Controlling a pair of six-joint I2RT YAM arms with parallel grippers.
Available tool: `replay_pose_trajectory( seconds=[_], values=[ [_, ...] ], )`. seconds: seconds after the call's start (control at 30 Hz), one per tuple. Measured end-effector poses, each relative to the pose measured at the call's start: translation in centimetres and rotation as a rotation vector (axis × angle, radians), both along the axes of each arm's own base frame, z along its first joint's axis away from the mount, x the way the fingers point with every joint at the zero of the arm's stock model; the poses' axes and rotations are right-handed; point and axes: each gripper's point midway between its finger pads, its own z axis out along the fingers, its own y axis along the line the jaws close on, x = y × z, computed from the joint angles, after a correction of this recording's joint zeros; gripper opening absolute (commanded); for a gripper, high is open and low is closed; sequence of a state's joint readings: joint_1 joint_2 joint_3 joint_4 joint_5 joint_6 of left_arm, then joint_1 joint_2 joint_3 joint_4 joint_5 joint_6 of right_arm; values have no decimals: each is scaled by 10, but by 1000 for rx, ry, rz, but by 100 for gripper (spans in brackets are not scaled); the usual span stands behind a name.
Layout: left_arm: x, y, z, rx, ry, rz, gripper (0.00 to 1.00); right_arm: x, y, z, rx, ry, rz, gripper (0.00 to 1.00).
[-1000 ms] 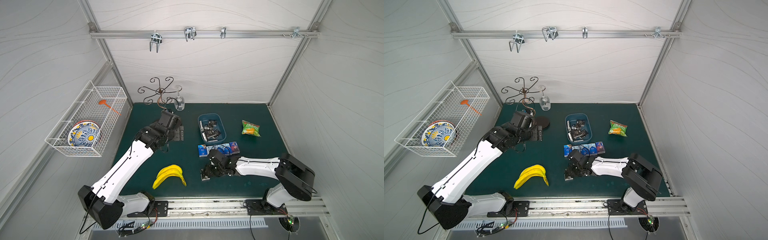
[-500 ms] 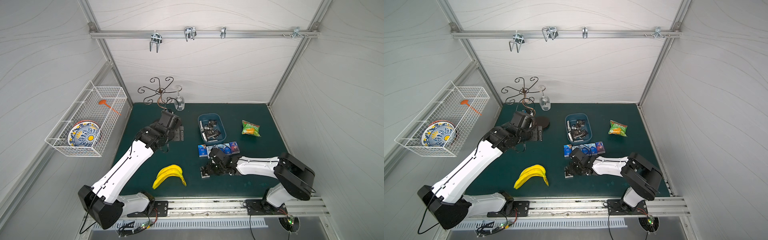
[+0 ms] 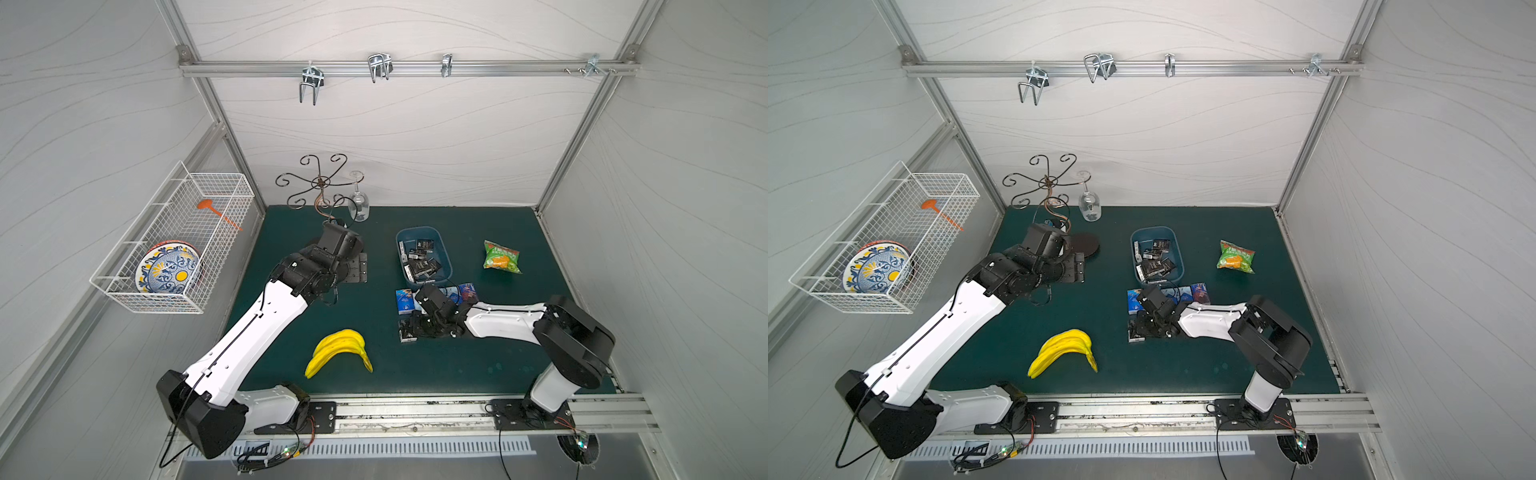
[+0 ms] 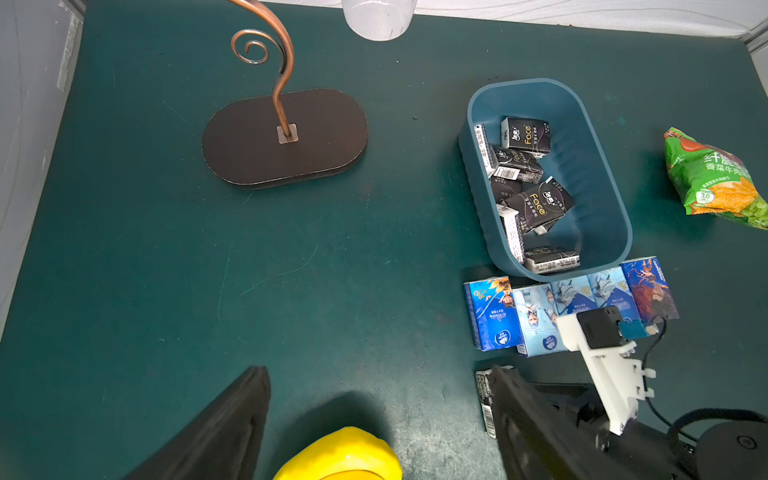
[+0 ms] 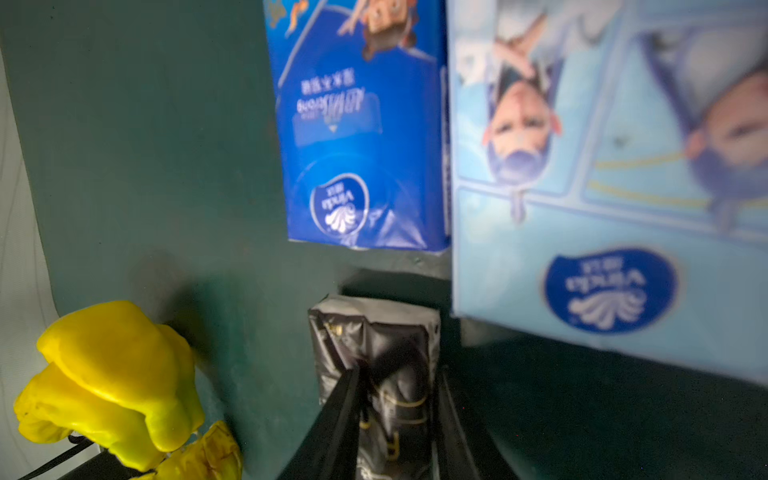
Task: Take the pocket tissues out of the storage box
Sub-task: Move the pocket tissues to the center of the board.
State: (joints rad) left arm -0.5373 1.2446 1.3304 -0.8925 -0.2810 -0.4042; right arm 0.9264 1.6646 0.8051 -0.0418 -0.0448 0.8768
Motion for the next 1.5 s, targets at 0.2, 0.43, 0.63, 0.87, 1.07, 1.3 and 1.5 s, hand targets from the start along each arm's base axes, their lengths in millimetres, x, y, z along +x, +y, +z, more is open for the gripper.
replay_pose_trajectory(
  seconds=[0.2,0.43,0.63,0.87,1.07,1.3,1.5],
  values=[
    [1,0,-2,2,4,0,87,8,3,1,-5,-12,-3,35],
    [0,0,-6,8,12,0,87,14,0,1,-4,-15,-18,36],
    [1,0,-7,9,15,0,87,15,0,1,-4,-14,-20,37],
    [1,0,-7,9,15,0,87,15,0,1,0,-12,-19,39],
    [1,-1,-8,10,16,0,87,16,0,1,2,-12,-22,40],
    [1,-1,-8,9,14,0,87,24,-5,2,-3,-21,-46,41],
    [1,-1,-8,8,14,0,87,25,-8,3,-12,-31,-54,45]
  ],
)
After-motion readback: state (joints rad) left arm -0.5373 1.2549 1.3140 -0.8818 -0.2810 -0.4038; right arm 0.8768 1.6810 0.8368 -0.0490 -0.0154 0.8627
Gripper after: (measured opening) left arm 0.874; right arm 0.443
